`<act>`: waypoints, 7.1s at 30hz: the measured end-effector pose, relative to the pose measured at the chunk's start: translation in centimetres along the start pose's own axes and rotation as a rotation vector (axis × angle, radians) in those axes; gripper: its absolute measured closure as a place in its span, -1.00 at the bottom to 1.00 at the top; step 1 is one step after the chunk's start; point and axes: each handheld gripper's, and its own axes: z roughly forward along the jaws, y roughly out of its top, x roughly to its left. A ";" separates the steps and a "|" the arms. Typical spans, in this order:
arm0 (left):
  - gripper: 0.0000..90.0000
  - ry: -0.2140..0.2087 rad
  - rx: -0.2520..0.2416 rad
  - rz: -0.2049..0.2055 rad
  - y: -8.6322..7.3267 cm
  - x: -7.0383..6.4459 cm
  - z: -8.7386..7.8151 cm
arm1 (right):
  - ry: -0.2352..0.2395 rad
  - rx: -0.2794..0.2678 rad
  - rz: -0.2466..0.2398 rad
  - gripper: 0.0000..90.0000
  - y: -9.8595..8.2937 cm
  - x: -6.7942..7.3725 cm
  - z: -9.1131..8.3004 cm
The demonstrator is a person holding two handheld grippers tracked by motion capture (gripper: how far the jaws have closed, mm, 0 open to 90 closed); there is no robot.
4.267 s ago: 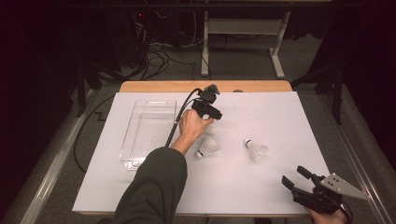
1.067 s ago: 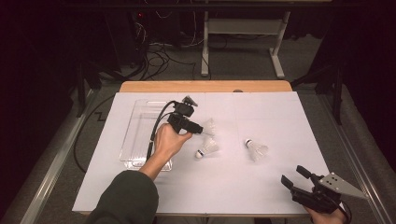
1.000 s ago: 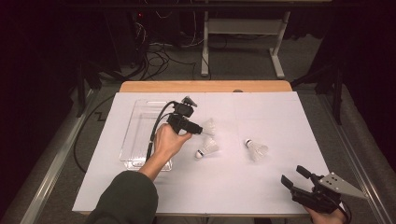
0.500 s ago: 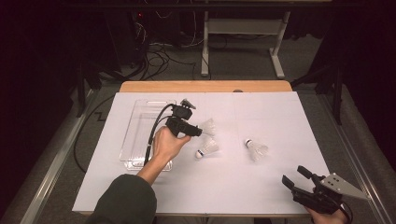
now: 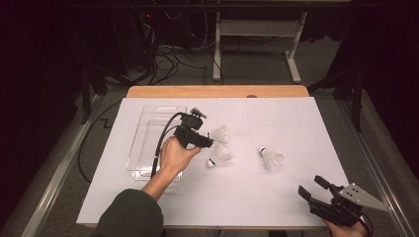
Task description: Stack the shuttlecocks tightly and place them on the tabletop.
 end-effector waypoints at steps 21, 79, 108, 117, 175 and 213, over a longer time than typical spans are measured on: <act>-0.11 -0.034 0.001 0.017 -1.9 -0.5 0.2 | 0.001 0.003 0.002 -0.38 0.0 0.0 0.1; -0.18 -0.097 -0.056 0.073 -7.6 -2.2 -1.3 | -0.004 0.040 0.003 -0.37 -0.2 -0.1 0.3; -0.17 -0.116 -0.072 0.102 -10.2 -3.2 -1.4 | -0.008 0.035 0.004 -0.37 -0.2 -0.1 0.2; -0.15 -0.116 -0.089 0.131 -11.3 -3.6 -1.6 | -0.012 0.034 0.003 -0.37 -0.2 -0.1 0.2; -0.22 -0.112 -0.168 0.080 -17.2 -1.6 -3.6 | -0.011 0.030 0.001 -0.37 -0.1 0.0 0.3; -0.25 -0.040 -0.327 -0.008 -22.6 2.4 -5.5 | -0.042 0.032 0.005 -0.37 -0.1 0.0 0.2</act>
